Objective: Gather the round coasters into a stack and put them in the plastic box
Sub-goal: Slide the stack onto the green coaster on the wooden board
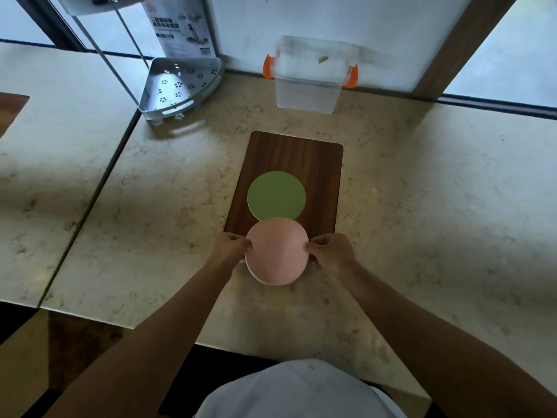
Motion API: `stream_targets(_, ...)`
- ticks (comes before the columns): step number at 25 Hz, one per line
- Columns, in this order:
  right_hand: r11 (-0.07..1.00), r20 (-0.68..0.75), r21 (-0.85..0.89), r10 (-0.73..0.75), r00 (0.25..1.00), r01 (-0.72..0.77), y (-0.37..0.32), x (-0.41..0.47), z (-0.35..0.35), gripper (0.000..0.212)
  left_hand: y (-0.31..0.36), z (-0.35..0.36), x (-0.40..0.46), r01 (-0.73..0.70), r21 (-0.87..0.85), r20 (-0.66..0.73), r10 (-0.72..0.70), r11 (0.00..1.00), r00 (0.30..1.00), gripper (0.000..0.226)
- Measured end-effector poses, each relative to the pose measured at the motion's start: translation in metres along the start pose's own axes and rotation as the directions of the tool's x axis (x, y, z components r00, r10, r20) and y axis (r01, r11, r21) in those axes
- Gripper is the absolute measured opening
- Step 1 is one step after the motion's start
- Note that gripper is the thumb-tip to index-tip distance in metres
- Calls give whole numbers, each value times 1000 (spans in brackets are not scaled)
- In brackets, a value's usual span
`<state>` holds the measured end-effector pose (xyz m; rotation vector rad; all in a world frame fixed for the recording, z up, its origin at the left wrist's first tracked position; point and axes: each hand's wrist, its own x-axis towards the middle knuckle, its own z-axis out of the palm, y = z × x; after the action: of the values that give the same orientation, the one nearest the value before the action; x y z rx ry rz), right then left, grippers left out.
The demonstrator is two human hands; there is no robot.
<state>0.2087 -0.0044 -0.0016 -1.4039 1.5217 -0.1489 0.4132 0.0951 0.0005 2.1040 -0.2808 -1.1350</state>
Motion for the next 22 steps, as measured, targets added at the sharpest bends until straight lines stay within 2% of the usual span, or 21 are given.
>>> stream_targets(4, 999, -14, 41, -13, 1000, 13, -34, 37, -7, 19, 42, 0, 32, -5, -63, -11, 4, 998, 1000, 13)
stream_targets(10, 999, -29, 32, -20, 999, 21, -69, 92, -7, 13, 82, 1, 81, 12, -86, -26, -14, 996, 1000, 10)
stream_targets(18, 997, -47, -69, 35, 998, -38, -69, 130, -1, 15, 86, 14, 119, 17, -2, -14, -17, 1000, 1000, 13)
stream_targets(22, 993, -75, -116, 17, 997, -26, -64, 135, 3, 21, 79, 13, 125, -58, 130, -33, 63, 990, 997, 21)
